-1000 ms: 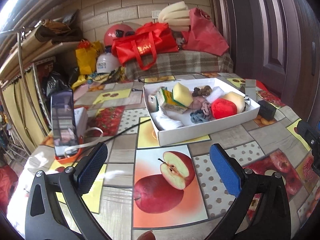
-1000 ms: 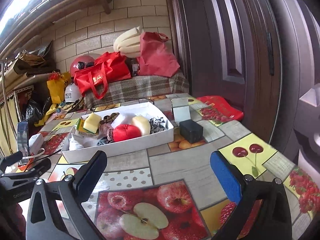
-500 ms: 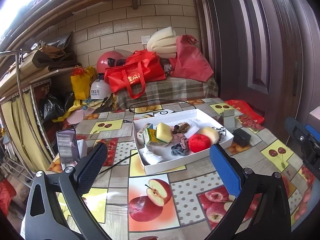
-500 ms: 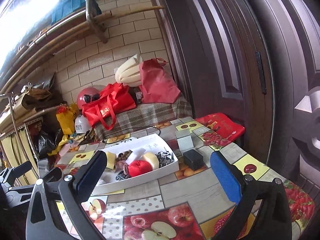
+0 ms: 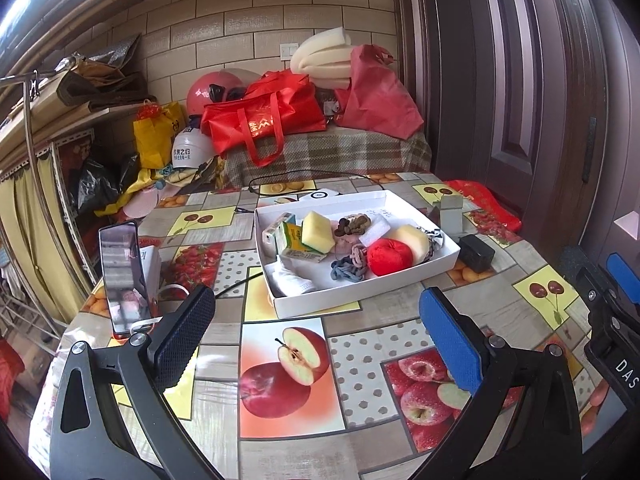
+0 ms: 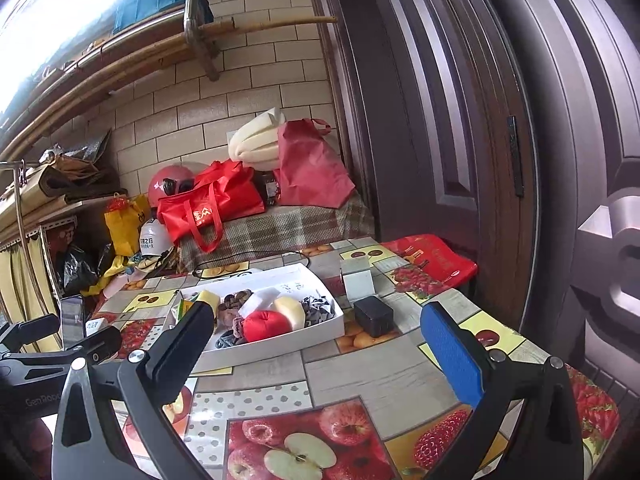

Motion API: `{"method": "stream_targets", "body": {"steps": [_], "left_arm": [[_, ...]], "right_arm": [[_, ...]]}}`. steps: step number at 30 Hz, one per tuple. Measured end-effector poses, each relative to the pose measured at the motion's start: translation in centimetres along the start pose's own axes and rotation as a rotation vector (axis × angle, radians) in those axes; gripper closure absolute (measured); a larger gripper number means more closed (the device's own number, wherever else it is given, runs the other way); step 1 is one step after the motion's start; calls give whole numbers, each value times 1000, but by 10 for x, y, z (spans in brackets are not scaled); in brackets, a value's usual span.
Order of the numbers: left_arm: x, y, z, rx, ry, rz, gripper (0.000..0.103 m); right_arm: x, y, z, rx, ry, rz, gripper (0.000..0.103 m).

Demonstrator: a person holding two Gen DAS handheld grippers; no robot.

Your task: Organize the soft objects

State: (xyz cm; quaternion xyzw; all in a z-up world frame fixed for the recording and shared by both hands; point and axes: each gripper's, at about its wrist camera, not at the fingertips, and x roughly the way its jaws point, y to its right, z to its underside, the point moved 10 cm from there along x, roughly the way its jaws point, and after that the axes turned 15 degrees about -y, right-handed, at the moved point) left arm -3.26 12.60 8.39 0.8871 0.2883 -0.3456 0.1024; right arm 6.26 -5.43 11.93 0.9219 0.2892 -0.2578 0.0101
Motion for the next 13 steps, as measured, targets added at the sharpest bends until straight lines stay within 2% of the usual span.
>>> {"method": "stream_targets", "body": {"steps": [13], "left_arm": [[19, 5, 9, 17, -45, 2, 0]], "right_arm": [[7, 5, 6, 7, -28, 7, 0]]}}
